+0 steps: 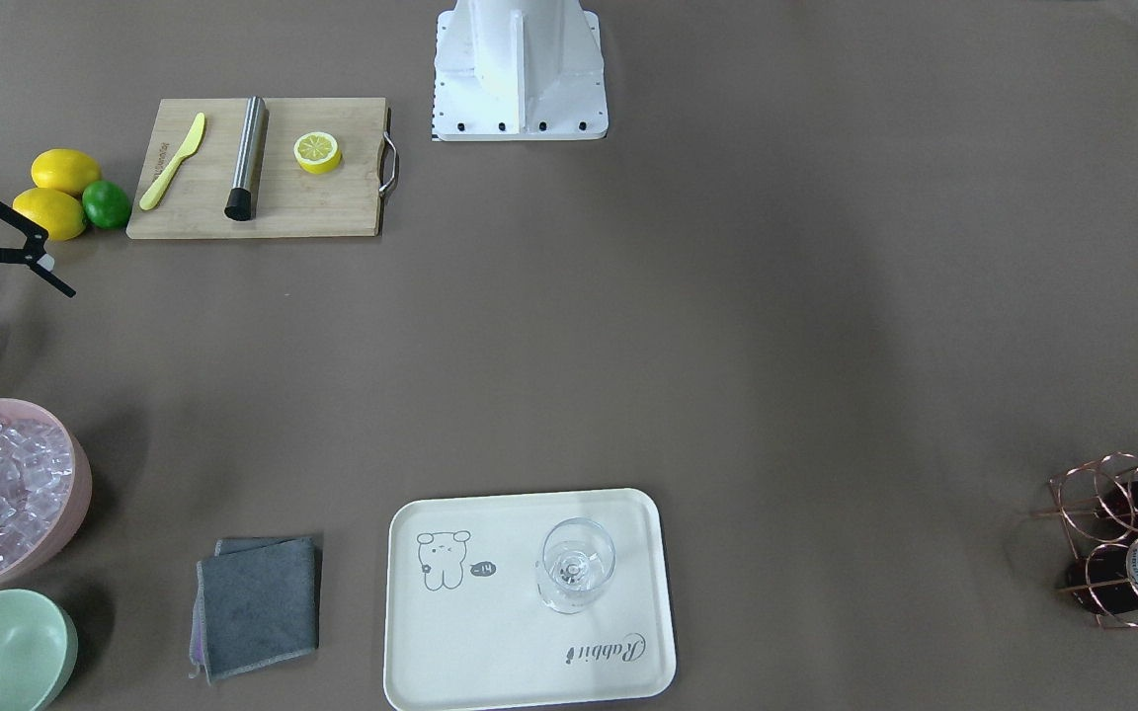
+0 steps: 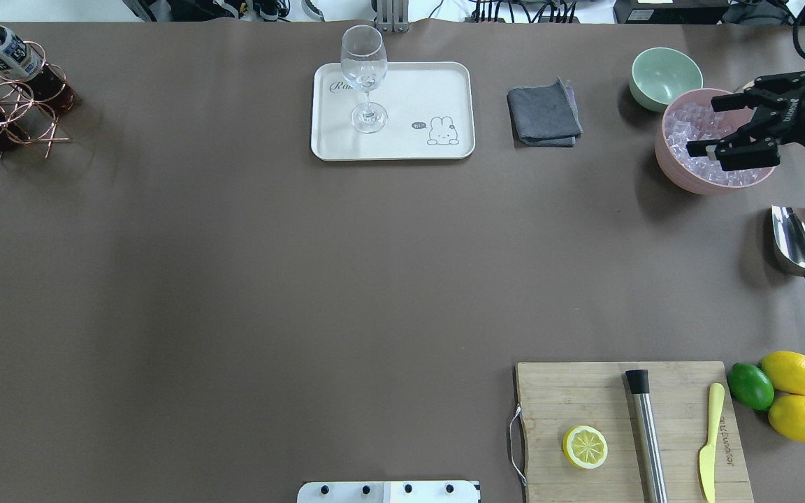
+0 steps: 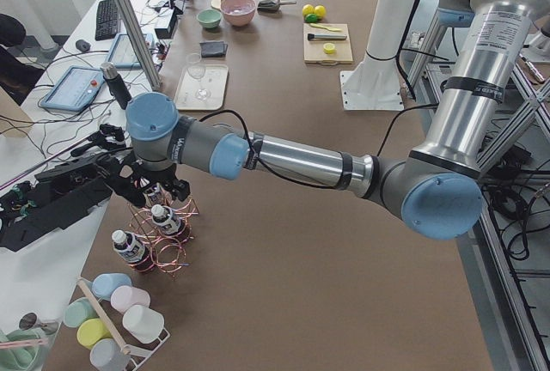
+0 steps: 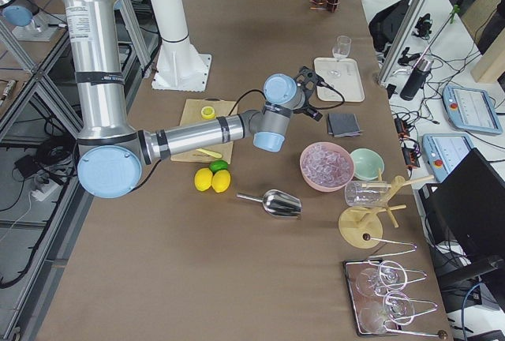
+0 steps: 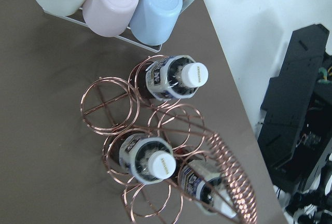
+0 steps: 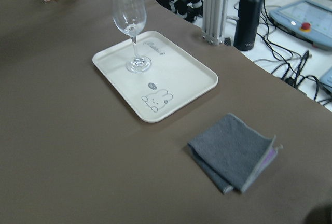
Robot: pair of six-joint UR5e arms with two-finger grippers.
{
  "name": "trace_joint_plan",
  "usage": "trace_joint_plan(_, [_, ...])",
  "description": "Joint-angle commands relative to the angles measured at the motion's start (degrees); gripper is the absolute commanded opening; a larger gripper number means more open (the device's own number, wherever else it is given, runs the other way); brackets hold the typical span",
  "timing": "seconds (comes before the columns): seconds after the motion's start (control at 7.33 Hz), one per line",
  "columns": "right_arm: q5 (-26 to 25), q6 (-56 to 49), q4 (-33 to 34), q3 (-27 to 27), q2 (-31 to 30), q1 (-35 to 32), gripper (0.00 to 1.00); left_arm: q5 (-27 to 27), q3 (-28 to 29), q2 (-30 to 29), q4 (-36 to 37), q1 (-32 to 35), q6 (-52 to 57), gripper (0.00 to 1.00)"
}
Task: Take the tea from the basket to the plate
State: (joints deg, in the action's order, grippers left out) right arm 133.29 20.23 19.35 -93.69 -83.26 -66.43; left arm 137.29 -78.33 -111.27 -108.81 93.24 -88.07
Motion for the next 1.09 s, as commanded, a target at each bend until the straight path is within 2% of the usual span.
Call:
trace_joint_plan(0.0, [-8.87,5.06,-22.88,8.86,5.72,8.28,1.0,-7.39,4.75,-3.06,-9.4,-4.56,-14.66,0.95])
trace_joint_plan(0.14, [-12.4,5.08,-30.08,10.53,6.26,12.51,1.0,-7.56,4.85,-3.08,-9.49,-4.91,-14.68,0.9])
trace_joint_plan(0.27, [-11.74,4.99,-31.64,10.98,8.44,14.9,1.0,-11.13,4.85,-3.08,-9.49,-5.35,-15.29,0.75])
trace_joint_plan(0.55, [-8.75,-1.21,-35.69,10.46,12.14,16.85,1.0,-11.26,4.33,-2.81,-9.41,-5.53,-17.58,0.19])
trace_joint_plan(0.68, [-9.27,-0.12,-35.78,9.93,12.59,17.29,1.0,-11.17,4.15,-2.64,-9.41,-5.44,-18.1,0.0])
trace_joint_plan(0.95, [-11.72,4.62,-35.87,10.11,14.52,18.34,1.0,-10.9,1.88,-2.2,-8.44,-5.35,-19.16,0.0])
